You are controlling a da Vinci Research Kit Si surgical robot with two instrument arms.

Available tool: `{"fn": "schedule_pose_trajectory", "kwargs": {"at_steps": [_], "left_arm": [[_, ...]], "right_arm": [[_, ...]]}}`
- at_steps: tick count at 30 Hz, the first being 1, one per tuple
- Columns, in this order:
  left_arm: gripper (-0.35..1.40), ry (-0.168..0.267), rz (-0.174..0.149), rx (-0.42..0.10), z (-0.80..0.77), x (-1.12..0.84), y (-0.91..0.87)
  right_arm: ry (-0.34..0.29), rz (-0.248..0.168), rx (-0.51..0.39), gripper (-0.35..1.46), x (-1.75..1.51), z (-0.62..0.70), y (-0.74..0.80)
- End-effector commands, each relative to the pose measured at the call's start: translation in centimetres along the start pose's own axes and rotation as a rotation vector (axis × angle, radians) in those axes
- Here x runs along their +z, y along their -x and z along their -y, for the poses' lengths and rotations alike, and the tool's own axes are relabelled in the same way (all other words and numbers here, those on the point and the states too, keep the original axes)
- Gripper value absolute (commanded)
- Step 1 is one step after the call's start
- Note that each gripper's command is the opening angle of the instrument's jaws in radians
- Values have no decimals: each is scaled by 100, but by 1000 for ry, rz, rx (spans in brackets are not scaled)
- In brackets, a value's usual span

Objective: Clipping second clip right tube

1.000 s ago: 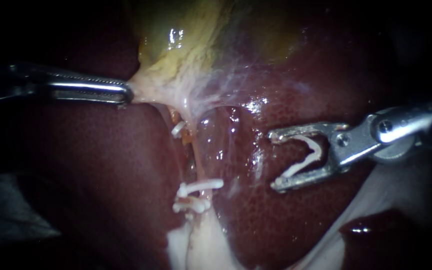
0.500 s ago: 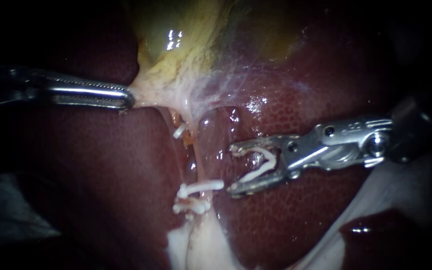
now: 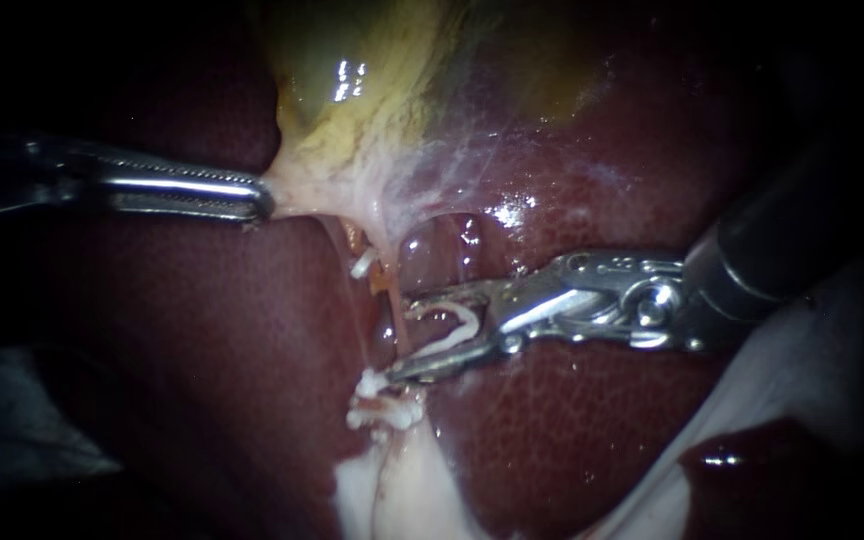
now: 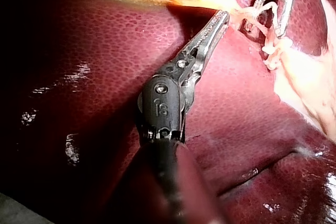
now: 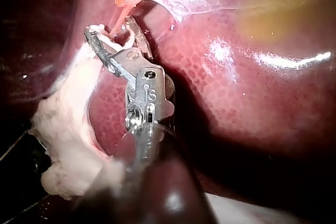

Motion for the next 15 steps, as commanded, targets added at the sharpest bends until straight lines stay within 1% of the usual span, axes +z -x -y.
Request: {"fn": "schedule_pose_trajectory", "kwargs": {"at_steps": [1, 6, 9, 11, 13, 15], "left_arm": [[-35, 0, 0, 0, 0, 0, 0], [-35, 2, 0, 0, 0, 1, 0], [-35, 2, 0, 0, 0, 1, 0], [-35, 2, 0, 0, 0, 1, 0], [-35, 2, 0, 0, 0, 1, 0], [-35, 2, 0, 0, 0, 1, 0]], "right_arm": [[-13, -4, 10, 49, 3, 0, 2], [-65, -42, 47, 49, 16, 0, 5], [-97, -64, 55, 49, 21, 3, 4], [-128, -89, 60, 49, 23, 9, 2], [-153, -103, 73, 49, 24, 15, -1], [-180, -107, 73, 47, 24, 22, -4]]}}
